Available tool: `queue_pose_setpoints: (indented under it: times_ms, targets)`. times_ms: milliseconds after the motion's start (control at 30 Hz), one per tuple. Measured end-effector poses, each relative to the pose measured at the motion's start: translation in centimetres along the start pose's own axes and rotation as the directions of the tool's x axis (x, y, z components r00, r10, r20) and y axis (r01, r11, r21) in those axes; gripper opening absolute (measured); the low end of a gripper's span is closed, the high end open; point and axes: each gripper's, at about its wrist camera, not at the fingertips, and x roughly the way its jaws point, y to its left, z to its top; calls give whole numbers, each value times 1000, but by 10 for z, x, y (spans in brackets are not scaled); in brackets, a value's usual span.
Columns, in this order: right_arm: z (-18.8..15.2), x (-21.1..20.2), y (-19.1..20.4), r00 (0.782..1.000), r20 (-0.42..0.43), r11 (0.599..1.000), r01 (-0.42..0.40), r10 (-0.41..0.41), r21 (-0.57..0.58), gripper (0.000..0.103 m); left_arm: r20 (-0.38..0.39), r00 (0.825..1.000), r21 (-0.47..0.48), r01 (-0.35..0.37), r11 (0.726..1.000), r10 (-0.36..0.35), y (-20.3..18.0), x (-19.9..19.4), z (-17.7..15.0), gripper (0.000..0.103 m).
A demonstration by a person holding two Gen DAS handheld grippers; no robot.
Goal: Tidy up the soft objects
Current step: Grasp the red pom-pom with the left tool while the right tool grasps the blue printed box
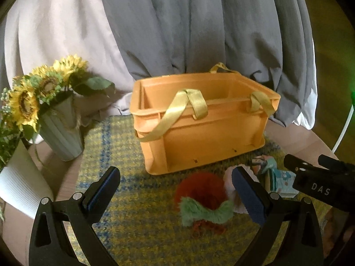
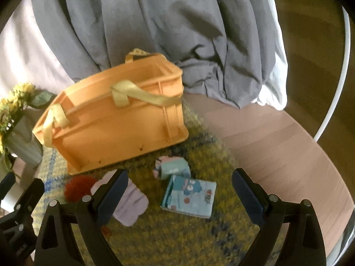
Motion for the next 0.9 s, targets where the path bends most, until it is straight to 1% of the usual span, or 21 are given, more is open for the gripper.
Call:
queue_pose_setpoints:
  times_ms: [200, 433, 533, 600, 733, 767, 800, 900]
  targets:
    - [-9, 16, 2, 999, -51, 1000, 14, -14, -8, 96, -25, 999, 27, 46, 999, -46, -1, 16, -8, 102]
    - [-19, 34, 0, 994, -99, 999, 47, -46, 7, 96, -54, 995, 26, 81, 996, -79, -1, 33, -14, 102]
    - [-22, 41, -2, 992, -112, 998, 59, -57, 12, 96, -67, 994, 24, 85, 996, -83, -1, 41, -17, 101]
    - [-24, 44, -3, 990, -121, 998, 69, -67, 13, 96, -83, 992, 19, 93, 996, -91, 0, 48, -19, 97]
    - [-26, 49, -1, 989, -129, 997, 80, -79, 7, 96, -114, 988, 8, 109, 994, -108, 0, 60, -24, 94]
    - [-27, 51, 0, 988, -131, 997, 83, -81, 5, 96, -122, 986, 5, 113, 994, -112, 0, 63, -25, 91]
    - [-27, 52, 0, 988, -132, 996, 85, -84, 3, 96, -133, 984, 0, 119, 993, -118, 0, 67, -27, 89]
    - [-29, 56, -1, 986, -143, 996, 92, -90, 6, 96, -159, 978, -16, 136, 991, -137, -2, 74, -31, 85]
